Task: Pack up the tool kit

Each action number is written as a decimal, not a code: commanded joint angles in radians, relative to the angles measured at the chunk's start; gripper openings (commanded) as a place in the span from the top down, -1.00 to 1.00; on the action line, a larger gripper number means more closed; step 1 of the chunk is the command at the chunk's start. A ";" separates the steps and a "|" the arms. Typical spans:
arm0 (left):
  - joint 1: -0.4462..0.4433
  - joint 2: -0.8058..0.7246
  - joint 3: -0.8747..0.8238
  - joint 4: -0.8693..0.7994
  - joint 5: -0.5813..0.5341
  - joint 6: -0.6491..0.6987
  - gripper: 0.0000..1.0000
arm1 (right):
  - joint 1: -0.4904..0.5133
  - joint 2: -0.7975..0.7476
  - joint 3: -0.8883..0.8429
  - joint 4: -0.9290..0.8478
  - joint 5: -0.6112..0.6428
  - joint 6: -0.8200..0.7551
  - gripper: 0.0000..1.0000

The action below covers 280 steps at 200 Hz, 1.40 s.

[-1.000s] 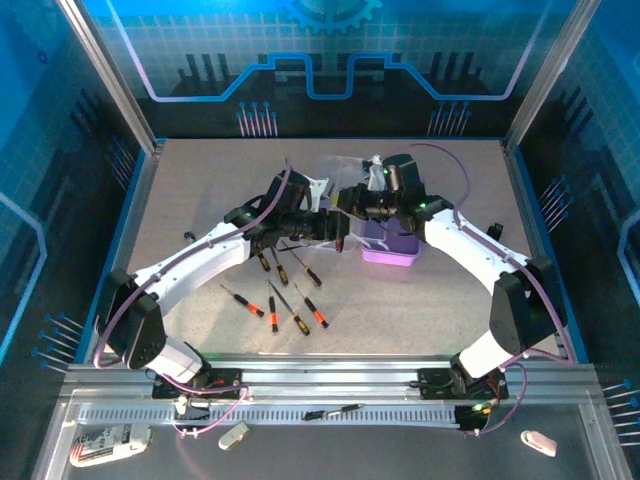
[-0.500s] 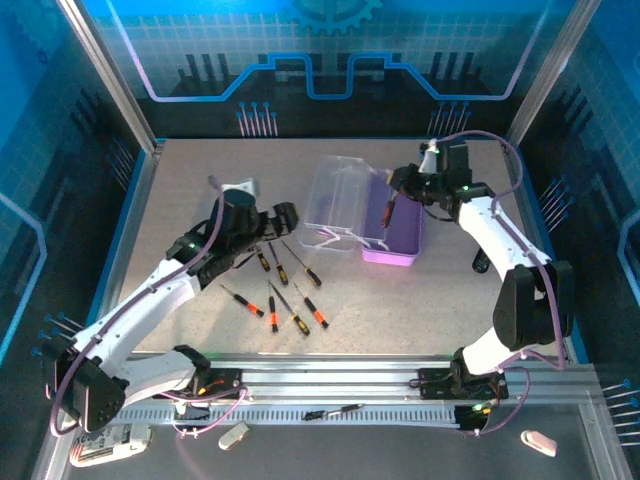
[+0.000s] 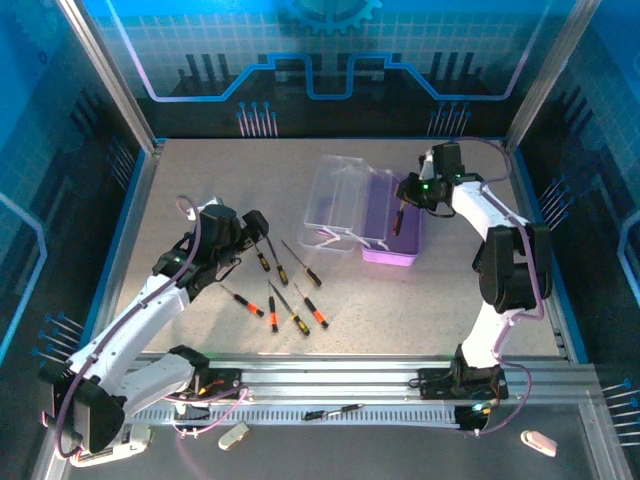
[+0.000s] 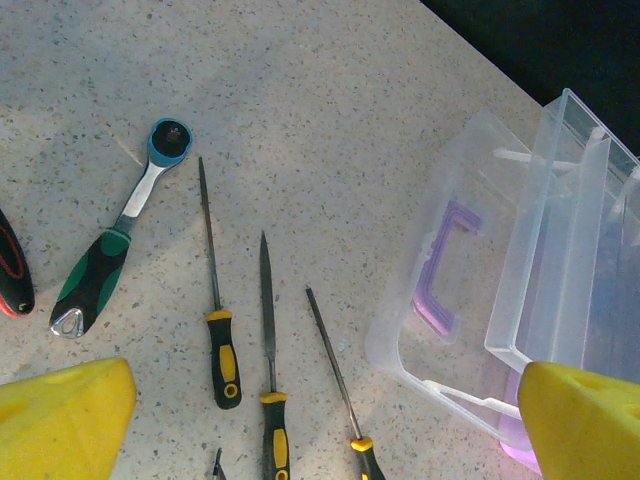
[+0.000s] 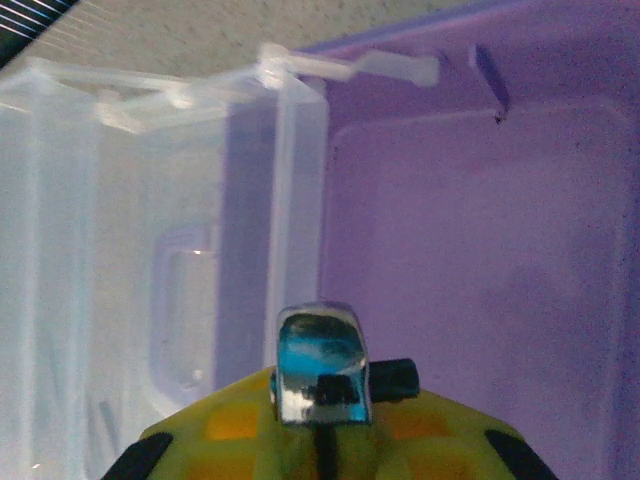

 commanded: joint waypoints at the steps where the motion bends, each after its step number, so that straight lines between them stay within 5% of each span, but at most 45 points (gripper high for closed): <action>1: 0.016 -0.017 -0.013 -0.019 0.016 -0.021 -0.98 | -0.002 0.051 0.043 0.009 -0.006 -0.022 0.83; 180: 0.027 -0.063 0.005 -0.042 0.089 -0.010 -0.98 | 0.069 0.288 0.265 -0.204 0.077 -0.027 0.61; 241: 0.026 -0.091 -0.010 -0.043 0.099 -0.021 -0.98 | 0.081 0.280 0.272 -0.227 0.071 -0.033 0.35; 280: 0.028 -0.093 -0.005 -0.059 0.101 -0.037 -0.98 | 0.076 0.221 0.258 -0.250 0.125 -0.044 0.53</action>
